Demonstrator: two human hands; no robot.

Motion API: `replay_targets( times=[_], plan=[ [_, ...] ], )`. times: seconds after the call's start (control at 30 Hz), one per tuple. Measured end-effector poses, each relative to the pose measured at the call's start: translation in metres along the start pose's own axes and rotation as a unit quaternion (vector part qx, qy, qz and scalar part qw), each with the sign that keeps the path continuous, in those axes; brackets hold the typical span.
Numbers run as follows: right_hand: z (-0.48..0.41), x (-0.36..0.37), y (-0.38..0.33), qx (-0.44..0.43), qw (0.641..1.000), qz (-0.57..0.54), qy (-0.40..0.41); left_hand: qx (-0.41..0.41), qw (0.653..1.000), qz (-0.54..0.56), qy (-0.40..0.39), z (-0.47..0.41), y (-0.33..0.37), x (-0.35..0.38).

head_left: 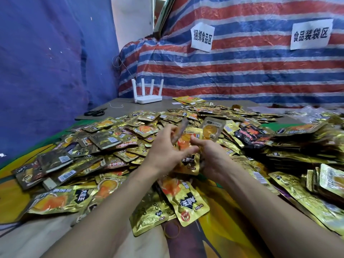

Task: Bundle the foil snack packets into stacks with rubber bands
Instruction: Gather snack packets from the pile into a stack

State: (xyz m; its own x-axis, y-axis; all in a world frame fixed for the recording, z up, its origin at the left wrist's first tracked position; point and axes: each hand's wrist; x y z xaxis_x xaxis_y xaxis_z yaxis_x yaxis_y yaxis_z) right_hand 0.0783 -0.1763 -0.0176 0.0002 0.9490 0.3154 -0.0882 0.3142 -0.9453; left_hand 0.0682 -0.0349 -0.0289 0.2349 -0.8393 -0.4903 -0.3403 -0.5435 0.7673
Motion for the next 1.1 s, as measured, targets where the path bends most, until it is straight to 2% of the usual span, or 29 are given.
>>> replay_targets(
  times=[0.07, 0.17, 0.3, 0.47, 0.7, 0.8, 0.87, 0.93, 1.0, 1.1],
  plan=[
    [0.002, 0.001, 0.002, 0.023, 0.999, -0.015, -0.023, -0.015, 0.999, -0.037, 0.018, 0.000, 0.000, 0.007],
    [0.004, 0.003, 0.002, 0.019, 0.998, -0.036, -0.045, -0.048, 0.998, -0.004, 0.037, -0.003, -0.003, 0.004],
    [0.003, 0.005, 0.005, -0.008, 0.997, -0.013, -0.074, -0.073, 0.996, 0.041, 0.027, -0.003, -0.001, 0.001],
    [0.001, 0.000, 0.004, -0.006, 0.996, -0.010, -0.089, -0.124, 0.986, 0.064, 0.087, -0.013, -0.005, -0.014],
    [0.002, 0.006, 0.005, -0.098, 0.995, 0.010, 0.000, -0.187, 0.973, -0.035, 0.130, -0.020, -0.017, -0.028],
    [0.003, 0.009, 0.005, -0.135, 0.991, -0.009, 0.014, -0.132, 0.967, -0.076, 0.202, -0.017, -0.013, -0.027],
    [0.004, 0.011, 0.004, -0.148, 0.988, -0.032, 0.008, -0.080, 0.968, -0.050, 0.234, -0.015, -0.005, -0.027],
    [0.005, 0.015, 0.005, -0.152, 0.986, -0.062, -0.004, -0.066, 0.976, 0.051, 0.203, -0.011, 0.003, -0.020],
    [0.009, 0.018, 0.006, -0.135, 0.986, -0.094, -0.009, -0.095, 0.974, 0.156, 0.131, -0.005, 0.012, -0.008],
    [0.011, 0.020, 0.008, -0.105, 0.984, -0.137, -0.054, -0.092, 0.986, 0.123, 0.064, 0.004, 0.016, 0.011]
  ],
)
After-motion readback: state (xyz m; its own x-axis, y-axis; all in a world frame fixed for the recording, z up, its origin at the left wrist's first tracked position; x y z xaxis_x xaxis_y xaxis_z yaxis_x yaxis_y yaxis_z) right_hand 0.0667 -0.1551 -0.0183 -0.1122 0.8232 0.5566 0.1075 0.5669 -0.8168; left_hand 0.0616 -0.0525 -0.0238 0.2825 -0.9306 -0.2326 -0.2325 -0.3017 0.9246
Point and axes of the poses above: each hand's wrist, its own z-axis away from the middle knuckle, its own x-axis out of the palm, y = z × x, and after that the axes turned 7 degrees about -x, right-handed
